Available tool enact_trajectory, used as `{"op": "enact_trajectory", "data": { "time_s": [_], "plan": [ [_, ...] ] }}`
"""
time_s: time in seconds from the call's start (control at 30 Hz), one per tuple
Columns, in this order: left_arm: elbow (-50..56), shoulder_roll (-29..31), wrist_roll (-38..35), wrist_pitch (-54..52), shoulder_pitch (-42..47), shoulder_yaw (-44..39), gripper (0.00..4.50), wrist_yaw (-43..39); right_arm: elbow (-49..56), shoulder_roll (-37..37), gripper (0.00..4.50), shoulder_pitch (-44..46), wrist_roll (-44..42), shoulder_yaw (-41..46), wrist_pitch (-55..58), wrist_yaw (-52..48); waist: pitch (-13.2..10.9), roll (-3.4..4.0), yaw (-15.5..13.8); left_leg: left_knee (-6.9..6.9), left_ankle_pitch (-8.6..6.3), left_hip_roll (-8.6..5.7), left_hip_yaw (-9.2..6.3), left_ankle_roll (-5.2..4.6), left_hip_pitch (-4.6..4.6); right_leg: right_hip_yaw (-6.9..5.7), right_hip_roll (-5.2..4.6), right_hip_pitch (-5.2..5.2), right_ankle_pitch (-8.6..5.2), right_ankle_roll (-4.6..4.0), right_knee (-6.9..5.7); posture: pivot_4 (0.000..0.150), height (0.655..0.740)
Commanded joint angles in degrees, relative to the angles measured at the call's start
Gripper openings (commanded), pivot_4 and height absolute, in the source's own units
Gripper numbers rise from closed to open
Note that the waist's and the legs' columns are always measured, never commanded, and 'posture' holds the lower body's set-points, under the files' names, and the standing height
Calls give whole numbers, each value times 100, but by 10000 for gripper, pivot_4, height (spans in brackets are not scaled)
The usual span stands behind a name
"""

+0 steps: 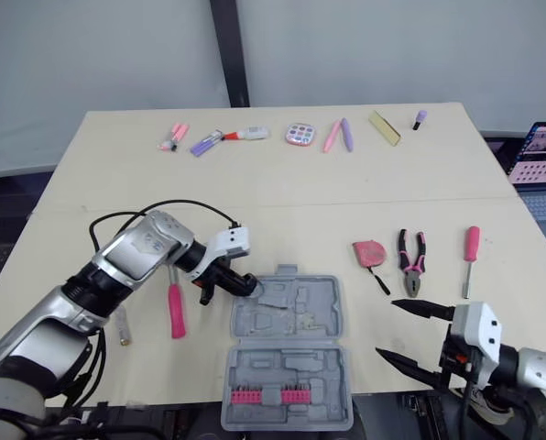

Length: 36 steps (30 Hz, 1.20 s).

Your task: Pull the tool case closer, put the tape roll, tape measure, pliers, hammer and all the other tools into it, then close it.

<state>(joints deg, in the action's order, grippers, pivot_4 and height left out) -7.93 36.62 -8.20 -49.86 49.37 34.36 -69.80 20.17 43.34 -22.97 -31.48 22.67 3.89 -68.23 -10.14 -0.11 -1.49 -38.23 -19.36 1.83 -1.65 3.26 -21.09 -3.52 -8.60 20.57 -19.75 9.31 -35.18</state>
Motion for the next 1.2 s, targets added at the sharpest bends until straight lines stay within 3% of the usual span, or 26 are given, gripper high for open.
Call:
{"op": "enact_trajectory", "data": {
  "time_s": [0.03, 0.57, 0.67, 0.83, 1.2],
  "plan": [
    [-51, -13, 90, 85, 75, -63, 589, -78, 193, -5, 45000, -31, -80, 164, -52, 61, 0, 0, 0, 0, 0, 0, 0, 0, 0, 0, 0, 0, 0, 0, 0, 1500, 7400],
    [-233, -156, 277, 186, 32, -56, 589, -156, 282, 4, 45000, -143, -110, 226, -31, 129, 0, 0, -1, 0, 0, 0, 0, 0, -1, 0, 0, 0, 0, 0, 0, 1500, 7400],
    [-190, -122, 239, 63, 49, -64, 10024, -246, 292, 12, 45000, -150, -115, 226, -22, 132, 0, 0, -3, 0, 0, 0, 0, 0, -1, 0, 0, 0, 0, 0, 0, 1500, 7400],
    [-8, -4, 261, -152, 85, -90, 34180, -262, 269, 3, 45000, -127, -113, 192, -32, 124, 0, 0, 0, 0, 0, 0, 0, 0, -1, 0, 0, 0, 0, 0, 0, 1500, 7400],
    [840, 231, -145, -385, -111, -846, 34180, -91, 240, -10, 45000, -54, -101, 151, -31, 128, 0, 0, 2, -1, 0, 0, -1, 0, -2, -1, 0, 0, 0, 0, 0, 1500, 7400]
  ]
}}
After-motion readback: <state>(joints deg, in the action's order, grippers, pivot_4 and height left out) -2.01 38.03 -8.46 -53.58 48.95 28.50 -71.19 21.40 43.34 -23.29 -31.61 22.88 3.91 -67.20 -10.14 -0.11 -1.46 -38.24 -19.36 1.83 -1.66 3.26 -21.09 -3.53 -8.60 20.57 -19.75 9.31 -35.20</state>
